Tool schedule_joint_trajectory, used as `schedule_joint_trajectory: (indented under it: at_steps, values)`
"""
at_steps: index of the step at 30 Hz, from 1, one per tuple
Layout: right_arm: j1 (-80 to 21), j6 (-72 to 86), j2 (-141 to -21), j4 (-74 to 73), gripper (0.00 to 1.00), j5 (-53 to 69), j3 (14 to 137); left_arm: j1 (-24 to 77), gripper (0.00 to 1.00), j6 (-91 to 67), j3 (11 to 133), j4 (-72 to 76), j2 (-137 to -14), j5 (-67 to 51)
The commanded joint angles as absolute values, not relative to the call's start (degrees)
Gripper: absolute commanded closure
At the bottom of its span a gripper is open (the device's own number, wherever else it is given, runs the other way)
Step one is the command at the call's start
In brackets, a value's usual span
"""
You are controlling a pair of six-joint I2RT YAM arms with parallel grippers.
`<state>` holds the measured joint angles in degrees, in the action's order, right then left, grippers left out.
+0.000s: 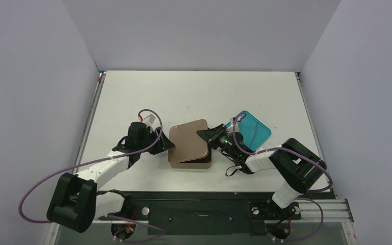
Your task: Pack the cookies
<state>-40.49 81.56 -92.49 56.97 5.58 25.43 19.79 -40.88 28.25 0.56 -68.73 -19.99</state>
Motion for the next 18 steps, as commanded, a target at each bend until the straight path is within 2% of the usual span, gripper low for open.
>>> schedule_joint_trajectory:
  at_steps: [1,11,18]
  values:
    - [-40.0,81.7,-92.0,61.6,0.88,4.9,24.9,20.1,0.58,-40.9,29.3,3.6,-69.1,-21.8]
    - [-39.2,78.4,-88.5,54.7,0.69,5.0,24.5,20.2,0.59,-40.9,30.1,3.4,-69.5,-21.8]
    - [-38.8,75.8,-86.3,49.2,0.64,4.5,24.0,20.2,0.59,-40.6,30.3,2.7,-69.4,-21.5]
